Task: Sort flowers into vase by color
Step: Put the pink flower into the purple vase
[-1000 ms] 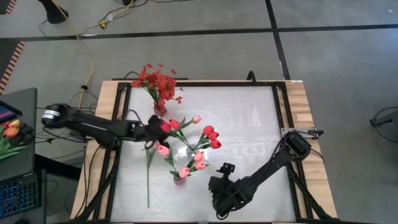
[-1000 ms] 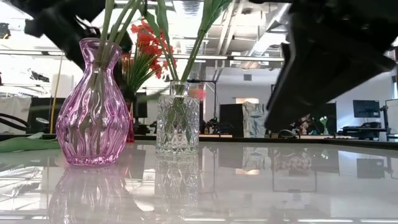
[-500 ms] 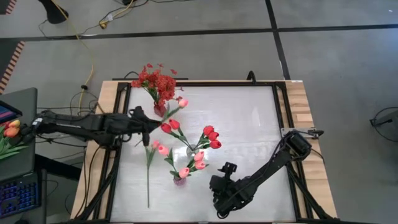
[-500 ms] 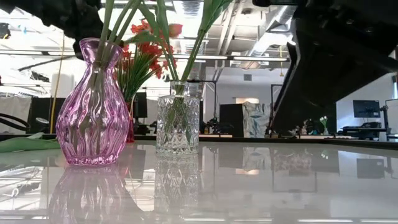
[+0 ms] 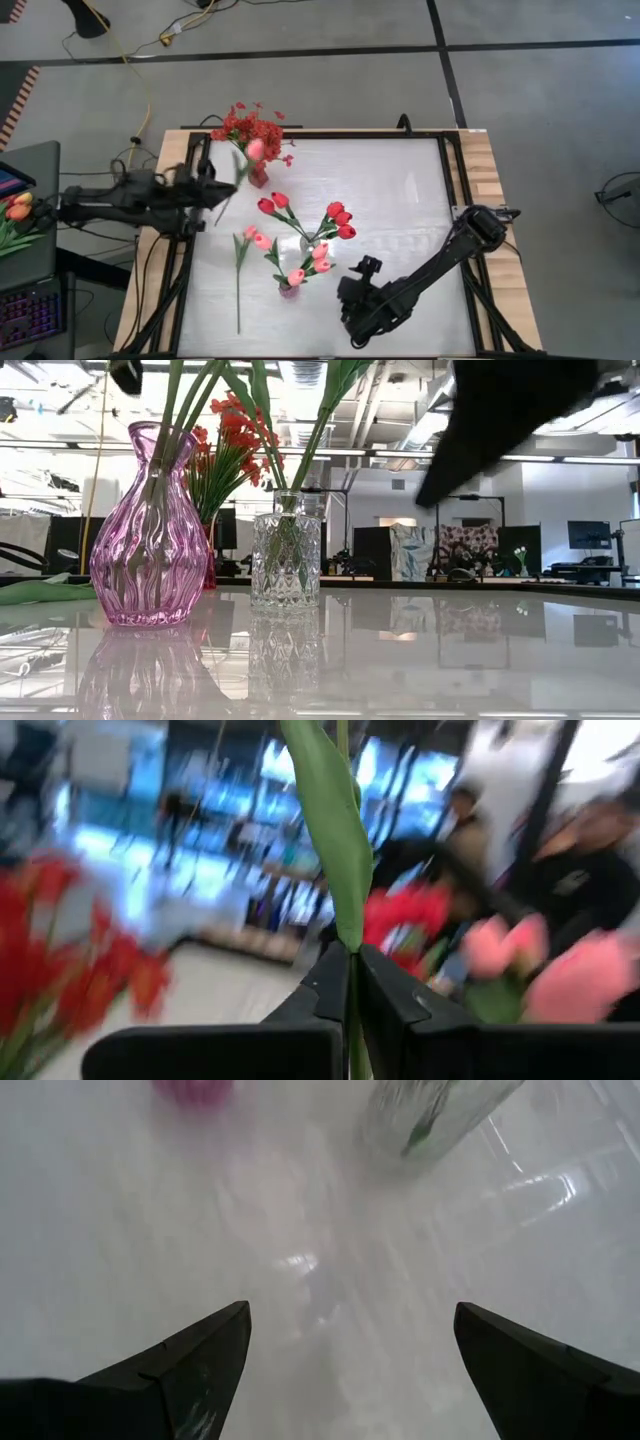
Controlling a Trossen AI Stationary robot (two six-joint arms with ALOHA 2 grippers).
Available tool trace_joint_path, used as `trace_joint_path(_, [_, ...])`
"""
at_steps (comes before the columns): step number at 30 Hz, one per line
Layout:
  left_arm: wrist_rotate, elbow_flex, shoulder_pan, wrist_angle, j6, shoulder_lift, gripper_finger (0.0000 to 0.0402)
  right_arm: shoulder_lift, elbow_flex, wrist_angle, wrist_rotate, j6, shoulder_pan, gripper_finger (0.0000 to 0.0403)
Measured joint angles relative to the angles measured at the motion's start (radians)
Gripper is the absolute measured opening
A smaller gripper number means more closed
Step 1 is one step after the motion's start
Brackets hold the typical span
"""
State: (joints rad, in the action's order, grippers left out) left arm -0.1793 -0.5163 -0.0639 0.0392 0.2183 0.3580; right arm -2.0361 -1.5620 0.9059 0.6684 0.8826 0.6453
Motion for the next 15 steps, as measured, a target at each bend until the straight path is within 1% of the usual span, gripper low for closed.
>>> trace_joint_path(3, [0.073,0.0,0.0,-0.103,-0.026,-0.052,0.0,0.047,0.0,-0.009,0.035,0.005,0.005,0.0376])
trace_joint_path(6, [0.163,0.0,0.0,-0.258,-0.027,-0.081,0.0,0.102,0.0,-0.027,0.078,-0.001,0.019,0.0376])
trace_joint_path(8, [0.195,0.0,-0.001,-0.376,-0.023,-0.081,0.0,0.141,0.0,-0.023,0.129,-0.004,0.036,0.0376])
trace_joint_path(11, [0.206,0.0,0.0,-0.505,-0.029,-0.05,0.0,0.2,0.0,-0.031,0.221,-0.042,0.068,0.0376])
trace_joint_path(15, [0.226,0.0,0.0,-0.627,-0.046,0.02,0.0,0.279,0.0,-0.04,0.353,-0.058,0.118,0.0376])
